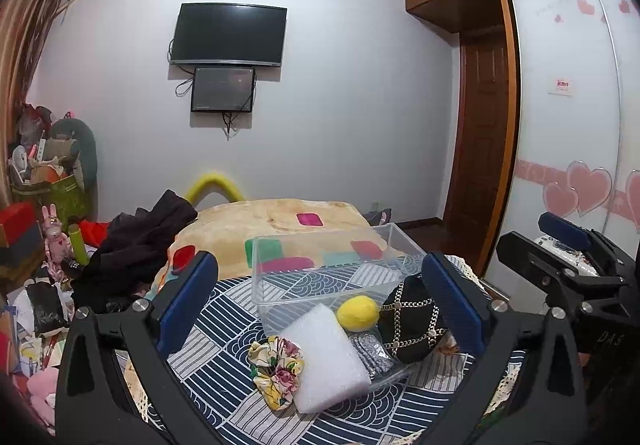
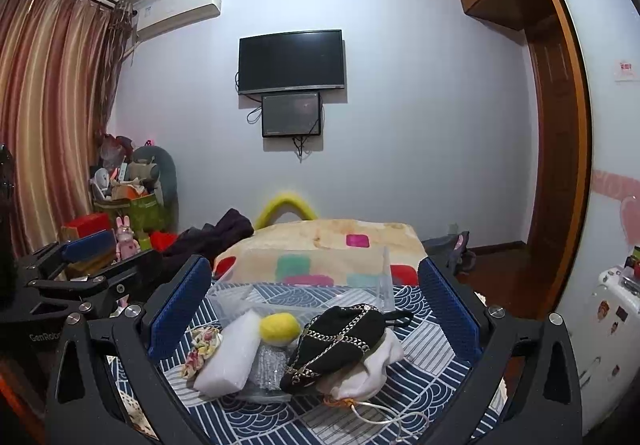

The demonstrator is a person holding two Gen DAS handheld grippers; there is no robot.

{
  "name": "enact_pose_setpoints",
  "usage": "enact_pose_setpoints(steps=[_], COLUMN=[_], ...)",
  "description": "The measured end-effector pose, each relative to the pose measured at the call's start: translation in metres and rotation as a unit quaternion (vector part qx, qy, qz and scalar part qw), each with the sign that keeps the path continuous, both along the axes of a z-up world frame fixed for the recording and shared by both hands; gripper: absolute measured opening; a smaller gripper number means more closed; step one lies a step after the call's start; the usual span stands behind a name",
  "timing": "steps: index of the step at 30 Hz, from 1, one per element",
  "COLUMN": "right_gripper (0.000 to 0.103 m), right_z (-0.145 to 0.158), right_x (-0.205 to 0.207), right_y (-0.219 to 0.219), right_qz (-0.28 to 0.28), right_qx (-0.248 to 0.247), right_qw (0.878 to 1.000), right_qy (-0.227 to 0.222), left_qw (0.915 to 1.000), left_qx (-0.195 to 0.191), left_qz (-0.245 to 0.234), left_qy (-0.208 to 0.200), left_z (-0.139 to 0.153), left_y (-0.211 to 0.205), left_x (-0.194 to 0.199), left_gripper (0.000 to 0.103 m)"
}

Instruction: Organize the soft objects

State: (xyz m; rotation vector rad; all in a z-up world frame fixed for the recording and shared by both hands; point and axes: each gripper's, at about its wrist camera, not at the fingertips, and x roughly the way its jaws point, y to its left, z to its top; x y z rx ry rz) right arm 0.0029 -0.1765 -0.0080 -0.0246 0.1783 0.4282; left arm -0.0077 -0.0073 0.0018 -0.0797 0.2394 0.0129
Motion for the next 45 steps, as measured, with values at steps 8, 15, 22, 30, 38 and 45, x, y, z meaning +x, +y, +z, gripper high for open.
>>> enact_pose_setpoints(steps=[8,15,22,30,38,45], right_gripper=[0.103,0.103,0.103,0.103,0.103,0.103], right_z=[0.001,0.002,0.002,0.001,-0.003,-0.014], right_x=[0.0,-0.002,-0.001,0.0,0.004,0.014], right_y=[0.0,0.0,0.001,0.002,0.0,0.002], right_qz=[0.002,0.002,0.003,0.003,0.005,-0.001], right_qx=[0.003,0.004,0.004,0.003,0.01,0.0], right_qw=[1.0,1.0,1.0,1.0,1.0,1.0], right_qy=[0.0,-0.002,-0.001,0.001,0.011,0.026], left_qw=[1.0,0.9999,0.9999,1.0,1.0,0.9995], left_qx=[0.007,0.011,0.01,0.007,0.002,-0.02], left_qz=[0.001,0.0,0.001,0.001,-0.002,-0.02], left_qy=[-0.004,-0.004,-0.004,-0.001,0.005,0.018], left_z=[0.0,0.0,0.0,-0.002,-0.007,-0.016], left_y=[-0.002,-0.002,-0.004,-0.002,-0.001,0.01], left_x=[-0.001,-0.002,-0.001,0.001,0.003,0.011], left_gripper=[0.103,0.103,0.103,0.103,0.103,0.103])
